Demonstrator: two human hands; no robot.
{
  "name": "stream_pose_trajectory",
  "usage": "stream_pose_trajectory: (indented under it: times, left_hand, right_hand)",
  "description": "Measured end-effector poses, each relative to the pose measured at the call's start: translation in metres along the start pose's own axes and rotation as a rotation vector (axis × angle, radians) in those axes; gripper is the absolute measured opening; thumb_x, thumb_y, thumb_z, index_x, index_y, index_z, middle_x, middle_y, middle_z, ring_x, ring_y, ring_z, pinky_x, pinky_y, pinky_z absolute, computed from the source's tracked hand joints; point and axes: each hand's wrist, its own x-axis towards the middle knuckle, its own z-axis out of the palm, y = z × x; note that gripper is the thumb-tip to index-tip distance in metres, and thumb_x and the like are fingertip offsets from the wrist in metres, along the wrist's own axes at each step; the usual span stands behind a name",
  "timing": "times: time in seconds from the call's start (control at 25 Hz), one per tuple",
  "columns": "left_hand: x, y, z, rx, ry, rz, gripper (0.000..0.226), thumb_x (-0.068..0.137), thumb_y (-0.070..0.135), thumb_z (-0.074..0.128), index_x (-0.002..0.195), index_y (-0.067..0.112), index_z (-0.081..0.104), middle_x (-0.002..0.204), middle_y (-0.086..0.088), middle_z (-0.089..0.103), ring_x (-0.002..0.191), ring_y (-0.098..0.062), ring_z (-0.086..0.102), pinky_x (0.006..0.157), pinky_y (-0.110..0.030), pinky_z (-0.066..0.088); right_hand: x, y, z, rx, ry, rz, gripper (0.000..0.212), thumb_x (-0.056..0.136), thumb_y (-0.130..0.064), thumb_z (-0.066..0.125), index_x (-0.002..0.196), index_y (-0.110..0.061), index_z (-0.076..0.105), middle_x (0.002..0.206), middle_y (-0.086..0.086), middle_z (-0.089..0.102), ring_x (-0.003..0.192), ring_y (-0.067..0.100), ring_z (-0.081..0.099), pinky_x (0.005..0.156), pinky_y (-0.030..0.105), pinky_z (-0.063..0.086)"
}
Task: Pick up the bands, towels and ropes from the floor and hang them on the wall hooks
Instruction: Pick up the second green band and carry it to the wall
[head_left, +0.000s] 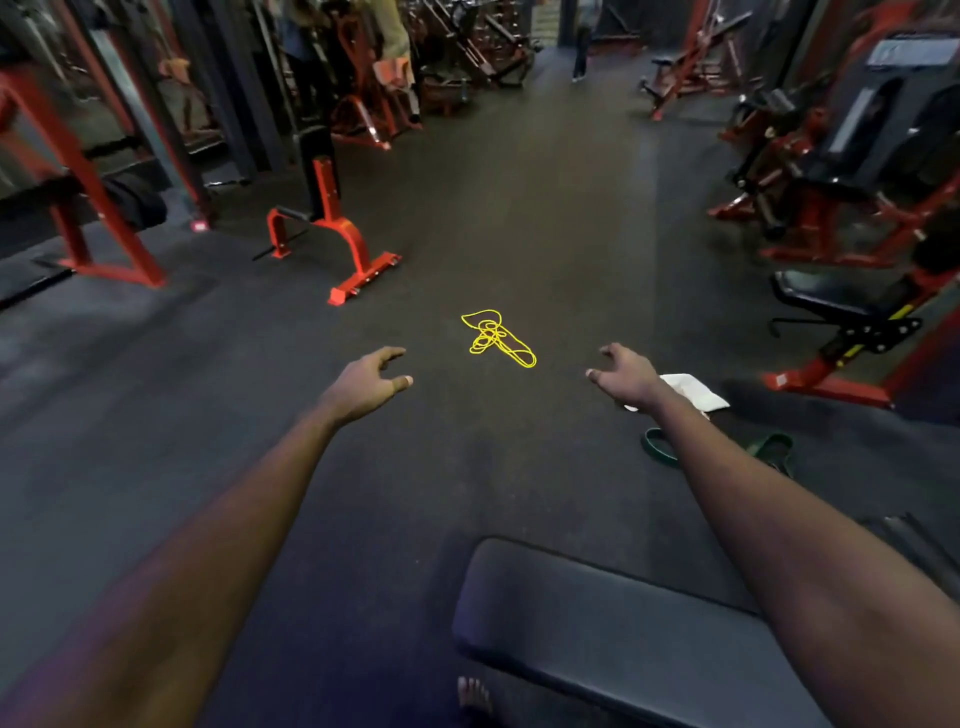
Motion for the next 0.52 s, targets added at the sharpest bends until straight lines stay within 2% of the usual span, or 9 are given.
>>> stream_pose_trajectory:
  times: [0.08,0.32,0.52]
  left_hand:
    - [0.060,-0.001,0.001,0.020,-0.046,0.030,0.057,0.091,0.031,0.065,0.144,0.020,0.046,0.145,-0.007,0.051,0.134,-0.020,0.047,0.103,-0.026,0.034]
    - [0.223,0.022,0.007,0.055,-0.166,0.163,0.055,0.092,0.027,0.065,0.143,0.017,0.047,0.143,-0.009,0.052,0.133,-0.023,0.048,0.097,-0.024,0.034]
    - [0.361,0.039,0.035,0.067,-0.314,0.307,0.052,0.091,0.027,0.065,0.140,0.019,0.049,0.139,-0.007,0.056,0.132,-0.024,0.048,0.099,-0.028,0.035]
  right_hand:
    - [0.040,0.005,0.005,0.045,0.015,0.065,0.058,0.092,-0.031,0.064,0.140,-0.006,0.047,0.137,0.018,0.057,0.118,0.036,0.060,0.096,0.036,0.046]
    - [0.127,0.031,-0.003,0.083,0.068,0.270,0.055,0.090,-0.026,0.064,0.139,-0.004,0.049,0.136,0.017,0.057,0.128,0.031,0.053,0.101,0.033,0.040]
    - [0.198,0.046,-0.005,0.080,0.150,0.433,0.054,0.089,-0.025,0.064,0.136,-0.004,0.051,0.136,0.017,0.058,0.126,0.032,0.054,0.102,0.036,0.042]
